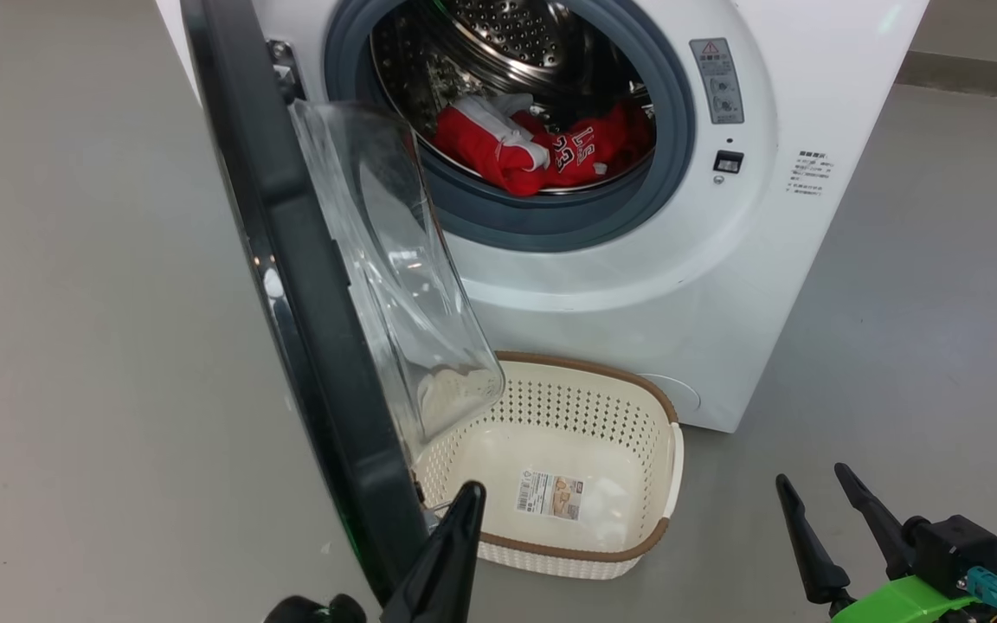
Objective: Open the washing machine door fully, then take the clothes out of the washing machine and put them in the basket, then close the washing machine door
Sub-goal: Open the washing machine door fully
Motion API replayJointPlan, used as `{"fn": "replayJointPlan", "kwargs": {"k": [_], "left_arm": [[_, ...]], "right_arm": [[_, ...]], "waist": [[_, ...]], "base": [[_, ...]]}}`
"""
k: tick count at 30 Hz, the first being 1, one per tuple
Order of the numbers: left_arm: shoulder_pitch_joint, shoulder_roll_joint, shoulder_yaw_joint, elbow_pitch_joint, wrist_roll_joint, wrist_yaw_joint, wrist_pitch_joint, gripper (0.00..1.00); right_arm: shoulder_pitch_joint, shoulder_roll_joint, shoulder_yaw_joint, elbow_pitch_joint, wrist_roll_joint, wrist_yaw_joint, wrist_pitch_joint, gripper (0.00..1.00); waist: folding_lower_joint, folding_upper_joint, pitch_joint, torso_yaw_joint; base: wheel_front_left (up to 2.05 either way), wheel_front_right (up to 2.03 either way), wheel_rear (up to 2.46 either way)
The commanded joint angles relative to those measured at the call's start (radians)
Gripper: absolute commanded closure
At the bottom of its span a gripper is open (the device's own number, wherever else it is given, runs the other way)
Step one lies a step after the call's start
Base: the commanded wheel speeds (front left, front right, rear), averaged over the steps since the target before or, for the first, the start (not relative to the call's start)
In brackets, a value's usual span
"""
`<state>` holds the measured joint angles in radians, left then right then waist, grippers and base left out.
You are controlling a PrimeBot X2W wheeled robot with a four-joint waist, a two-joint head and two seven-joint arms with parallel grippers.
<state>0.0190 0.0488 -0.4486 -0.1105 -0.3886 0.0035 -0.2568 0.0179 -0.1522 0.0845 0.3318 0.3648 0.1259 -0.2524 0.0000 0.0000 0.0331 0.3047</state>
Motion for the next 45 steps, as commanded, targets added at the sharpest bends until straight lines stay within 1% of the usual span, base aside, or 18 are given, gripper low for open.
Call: {"fn": "replayJointPlan", "kwargs": {"k": [1, 5, 9, 18, 26, 33, 39, 45], "left_arm": [[-0.027, 0.001, 0.021, 0.011, -0.019, 0.014, -0.005, 1.00], [-0.039, 0.001, 0.026, 0.084, -0.038, 0.028, -0.005, 1.00], [-0.050, 0.001, 0.041, 0.119, -0.051, 0.036, -0.005, 1.00], [-0.048, 0.001, 0.097, 0.149, -0.055, 0.048, -0.005, 1.00], [-0.028, 0.001, 0.149, 0.146, -0.042, 0.053, -0.005, 1.00], [0.005, 0.001, 0.241, 0.136, -0.022, 0.060, -0.005, 1.00], [0.019, 0.001, 0.348, 0.132, 0.004, 0.056, -0.005, 1.00], [0.010, 0.002, 0.456, 0.149, 0.023, 0.042, -0.005, 1.00]], "right_arm": [[-0.024, -0.012, 0.023, -0.026, -0.010, 0.005, -0.009, 0.00], [-0.026, -0.011, 0.022, -0.027, -0.011, 0.005, -0.009, 0.00], [-0.028, -0.012, 0.021, -0.028, -0.011, 0.005, -0.009, 0.00], [-0.034, -0.010, 0.016, -0.031, -0.014, 0.005, -0.009, 0.00], [-0.032, -0.008, 0.017, -0.032, -0.016, 0.005, -0.009, 0.00], [-0.033, -0.004, 0.017, -0.032, -0.016, 0.005, -0.009, 0.00], [-0.034, -0.002, 0.020, -0.033, -0.018, 0.005, -0.009, 0.00], [-0.040, -0.003, 0.027, -0.033, -0.017, 0.005, -0.009, 0.00]], "waist": [[0.0000, 0.0000, 0.004, 0.000], [0.0000, 0.0000, 0.008, 0.000], [0.0000, 0.0000, 0.012, 0.004], [0.0000, 0.0000, 0.018, 0.019], [0.0000, 0.0000, 0.020, 0.042], [0.0000, 0.0000, 0.021, 0.065], [0.0000, 0.0000, 0.022, 0.077], [0.0000, 0.0000, 0.030, 0.078]], "base": [[0.00, 0.00, 0.00], [0.00, 0.00, 0.00], [0.00, 0.00, 0.00], [0.00, 0.00, 0.00], [0.00, 0.00, 0.00], [0.00, 0.00, 0.00], [0.00, 0.00, 0.00], [0.00, 0.00, 0.00]]}}
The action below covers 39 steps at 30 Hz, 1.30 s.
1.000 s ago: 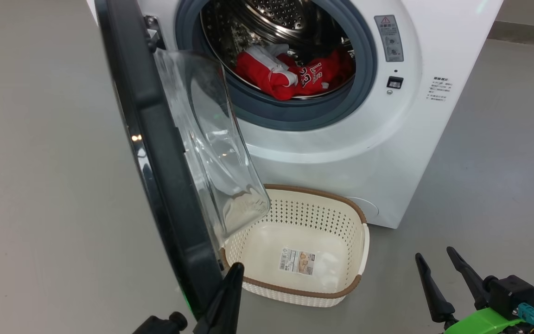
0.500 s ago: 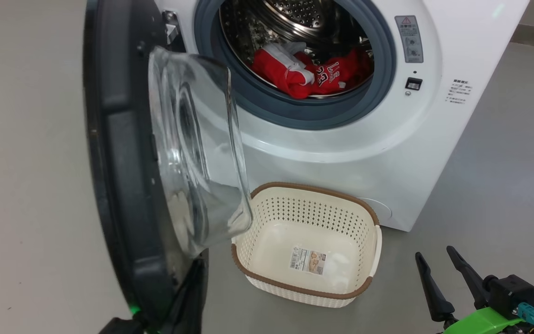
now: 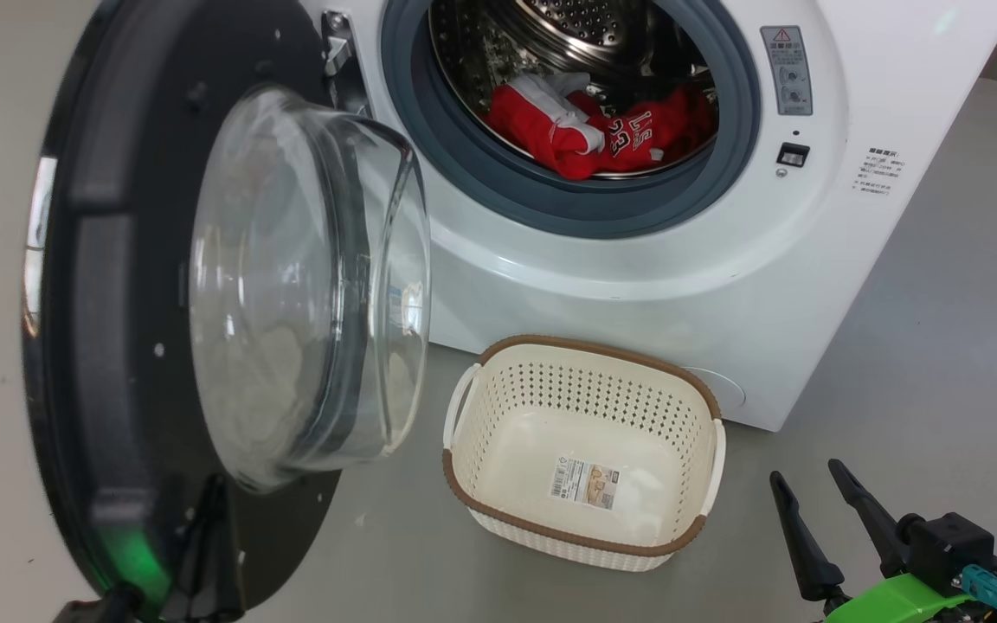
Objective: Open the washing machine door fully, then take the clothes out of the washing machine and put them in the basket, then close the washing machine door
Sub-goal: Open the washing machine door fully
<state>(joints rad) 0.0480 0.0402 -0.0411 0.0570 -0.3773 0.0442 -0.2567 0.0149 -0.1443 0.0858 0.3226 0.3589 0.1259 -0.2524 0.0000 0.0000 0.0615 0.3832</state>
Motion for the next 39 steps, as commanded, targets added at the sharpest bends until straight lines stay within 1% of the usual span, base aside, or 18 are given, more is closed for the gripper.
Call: {"fn": "replayJointPlan", "kwargs": {"k": [1, 15, 16, 18, 19, 29, 31, 33, 39], "left_arm": [[-0.021, 0.011, 0.064, -0.015, 0.017, 0.000, -0.005, 1.00], [-0.101, 0.044, 0.297, 0.075, 0.052, -0.027, -0.005, 1.00], [-0.101, 0.044, 0.297, 0.075, 0.052, -0.027, -0.005, 1.00], [-0.129, 0.061, 0.343, 0.104, 0.059, -0.036, -0.005, 1.00], [-0.129, 0.061, 0.343, 0.104, 0.059, -0.036, -0.005, 1.00], [-0.225, 0.107, 0.478, 0.206, 0.085, -0.061, -0.005, 1.00], [-0.246, 0.108, 0.504, 0.220, 0.091, -0.064, -0.005, 1.00], [-0.278, 0.123, 0.542, 0.255, 0.098, -0.076, -0.005, 1.00], [-0.354, 0.173, 0.590, 0.350, 0.130, -0.102, -0.005, 1.00]], "right_arm": [[-0.039, -0.011, 0.027, -0.023, -0.010, 0.005, -0.009, 0.00], [-0.043, -0.018, 0.034, -0.020, -0.008, 0.005, -0.009, 0.00], [-0.043, -0.018, 0.034, -0.020, -0.008, 0.005, -0.009, 0.00], [-0.046, -0.022, 0.037, -0.020, -0.009, 0.005, -0.009, 0.00], [-0.046, -0.022, 0.037, -0.020, -0.009, 0.005, -0.009, 0.00], [-0.056, -0.033, 0.048, -0.024, -0.009, 0.005, -0.009, 0.00], [-0.060, -0.036, 0.051, -0.024, -0.010, 0.005, -0.009, 0.00], [-0.070, -0.040, 0.056, -0.025, -0.011, 0.005, -0.009, 0.00], [-0.084, -0.047, 0.053, -0.029, -0.012, 0.005, -0.009, 0.00]], "waist": [[0.0000, 0.0000, 0.002, -0.002], [0.0000, 0.0000, 0.020, -0.014], [0.0000, 0.0000, 0.020, -0.014], [0.0000, 0.0000, 0.026, -0.016], [0.0000, 0.0000, 0.026, -0.016], [0.0000, 0.0000, 0.056, -0.027], [0.0000, 0.0000, 0.067, -0.030], [0.0000, 0.0000, 0.083, -0.037], [0.0000, 0.0000, 0.115, -0.046]], "base": [[0.00, 0.00, 0.00], [0.00, 0.00, 0.00], [0.00, 0.00, 0.00], [0.00, 0.00, 0.00], [0.00, 0.00, 0.00], [0.00, 0.00, 0.00], [0.00, 0.00, 0.00], [0.00, 0.00, 0.00], [0.00, 0.00, 0.00]]}}
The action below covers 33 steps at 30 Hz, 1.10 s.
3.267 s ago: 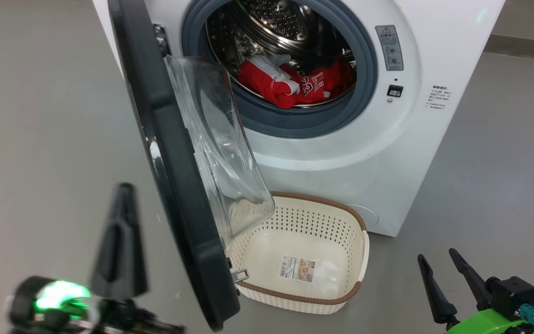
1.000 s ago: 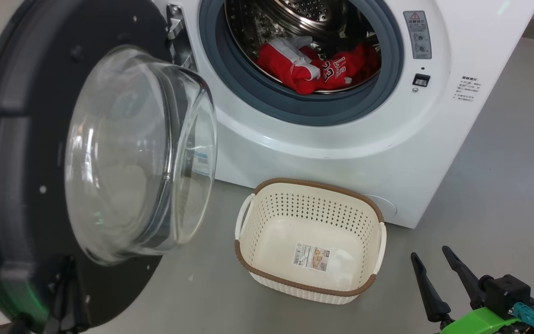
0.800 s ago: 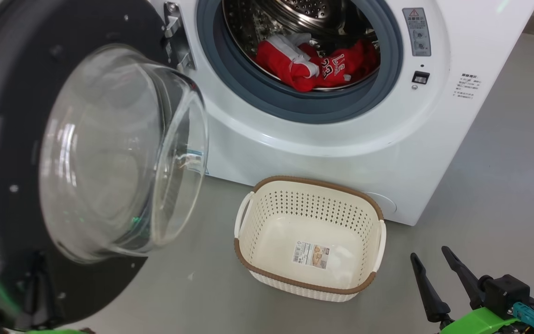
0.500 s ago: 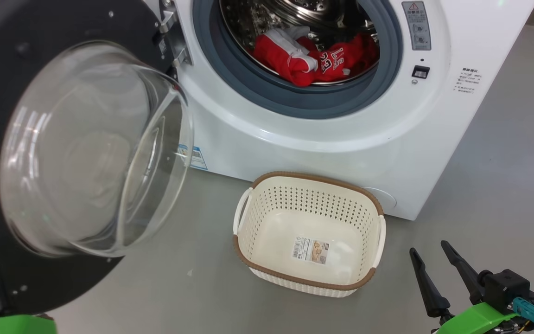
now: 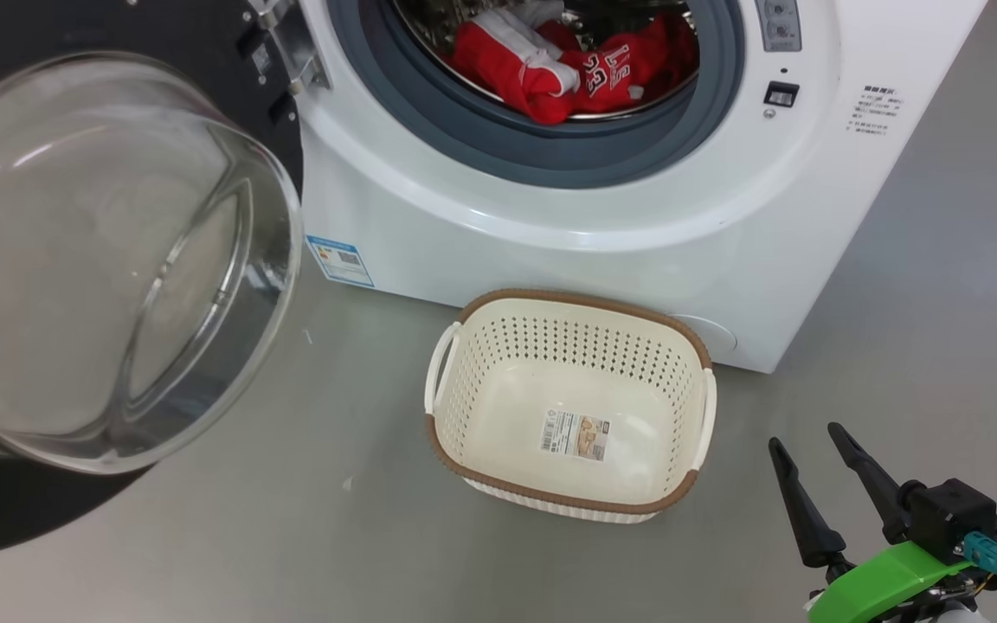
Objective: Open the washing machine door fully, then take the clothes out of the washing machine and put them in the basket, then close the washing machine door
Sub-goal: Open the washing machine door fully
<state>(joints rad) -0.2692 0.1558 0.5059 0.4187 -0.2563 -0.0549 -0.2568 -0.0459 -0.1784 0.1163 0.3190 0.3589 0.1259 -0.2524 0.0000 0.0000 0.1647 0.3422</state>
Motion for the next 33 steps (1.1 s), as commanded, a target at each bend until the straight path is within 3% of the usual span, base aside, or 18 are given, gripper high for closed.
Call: {"fn": "replayJointPlan", "kwargs": {"k": [1, 21, 27, 33], "left_arm": [[-0.049, 0.062, 0.052, 0.003, 0.013, -0.005, -0.005, 1.00], [-0.187, 0.140, 0.171, 0.214, 0.098, -0.055, -0.005, 1.00], [-0.194, 0.141, 0.177, 0.233, 0.110, -0.065, -0.005, 1.00], [-0.161, 0.106, 0.171, 0.201, 0.116, -0.073, -0.005, 1.00]], "right_arm": [[-0.026, -0.015, 0.023, -0.026, -0.013, 0.005, -0.009, 0.00], [-0.058, -0.029, 0.023, -0.030, -0.016, 0.005, -0.009, 0.00], [-0.058, -0.026, 0.022, -0.028, -0.016, 0.005, -0.009, 0.00], [-0.055, -0.021, 0.020, -0.026, -0.013, 0.005, -0.009, 0.00]], "waist": [[0.0000, 0.0000, 0.017, -0.007], [0.0000, 0.0000, 0.071, -0.020], [0.0000, 0.0000, 0.064, -0.020], [0.0000, 0.0000, 0.037, -0.021]], "base": [[0.00, 0.00, 0.00], [0.00, 0.00, 0.00], [0.00, 0.00, 0.00], [0.00, 0.00, 0.00]]}}
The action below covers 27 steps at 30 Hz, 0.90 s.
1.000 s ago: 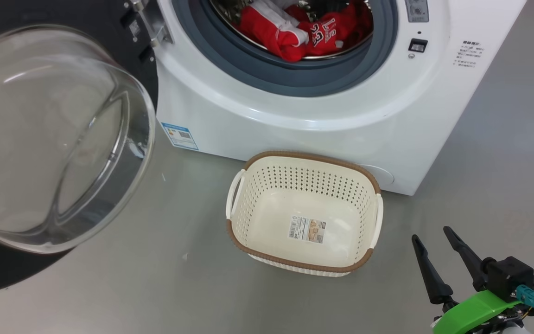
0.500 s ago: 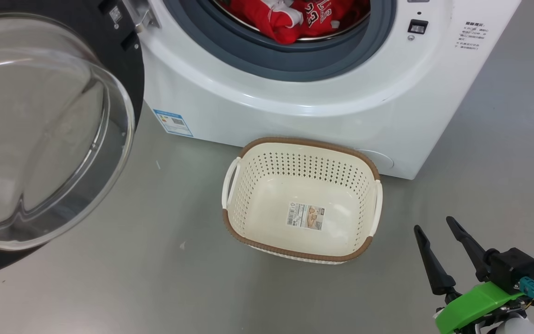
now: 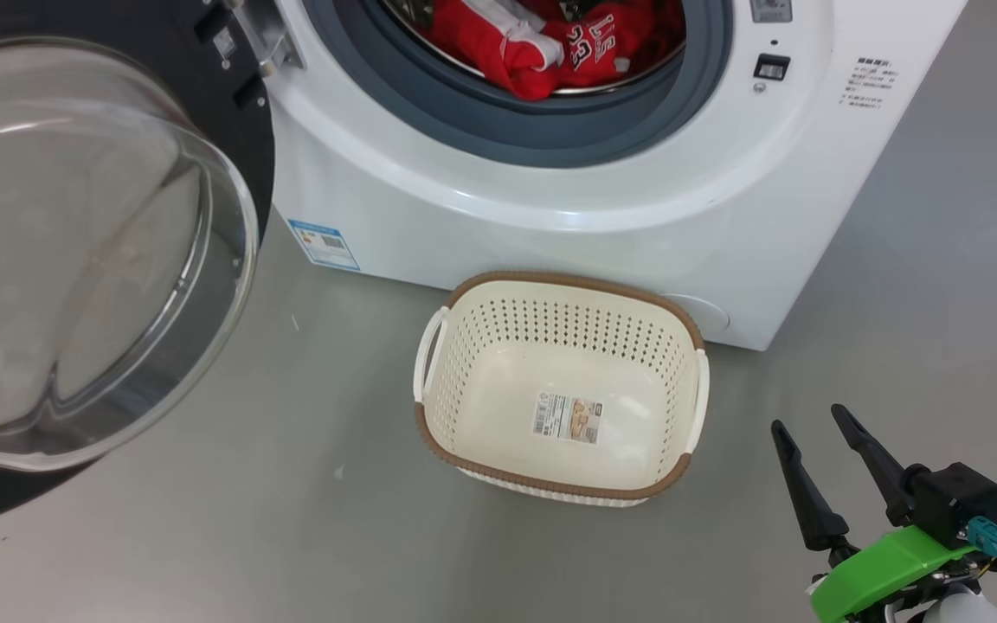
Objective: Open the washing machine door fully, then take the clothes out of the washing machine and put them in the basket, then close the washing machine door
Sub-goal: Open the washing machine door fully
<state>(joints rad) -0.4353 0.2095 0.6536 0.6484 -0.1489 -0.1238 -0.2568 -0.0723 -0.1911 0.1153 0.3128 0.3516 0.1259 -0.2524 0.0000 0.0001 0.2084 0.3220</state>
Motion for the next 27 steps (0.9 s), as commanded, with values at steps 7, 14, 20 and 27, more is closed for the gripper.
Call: {"fn": "replayJointPlan", "kwargs": {"k": [7, 14, 20, 27], "left_arm": [[0.075, 0.004, -0.015, -0.100, 0.004, -0.006, -0.005, 1.00], [0.179, -0.038, -0.088, -0.201, -0.019, -0.007, -0.005, 1.00], [0.286, -0.102, -0.136, -0.318, -0.024, -0.007, -0.005, 0.58], [0.375, -0.121, -0.246, -0.420, -0.075, -0.007, -0.005, 0.00]], "right_arm": [[-0.011, 0.003, 0.019, -0.020, -0.002, 0.005, -0.009, 0.00], [0.006, 0.014, 0.016, -0.022, 0.002, 0.005, -0.009, 0.00], [0.024, 0.028, 0.007, -0.023, 0.006, 0.005, -0.009, 0.00], [0.043, 0.034, -0.002, -0.030, 0.009, 0.005, -0.009, 0.00]], "waist": [[0.0000, -0.0001, -0.052, -0.005], [0.0000, -0.0001, -0.092, -0.018], [0.0000, -0.0001, -0.125, -0.039], [0.0000, -0.0001, -0.144, -0.068]], "base": [[0.00, 0.00, 0.00], [0.00, 0.00, 0.00], [0.00, 0.00, 0.00], [0.00, 0.00, 0.00]]}}
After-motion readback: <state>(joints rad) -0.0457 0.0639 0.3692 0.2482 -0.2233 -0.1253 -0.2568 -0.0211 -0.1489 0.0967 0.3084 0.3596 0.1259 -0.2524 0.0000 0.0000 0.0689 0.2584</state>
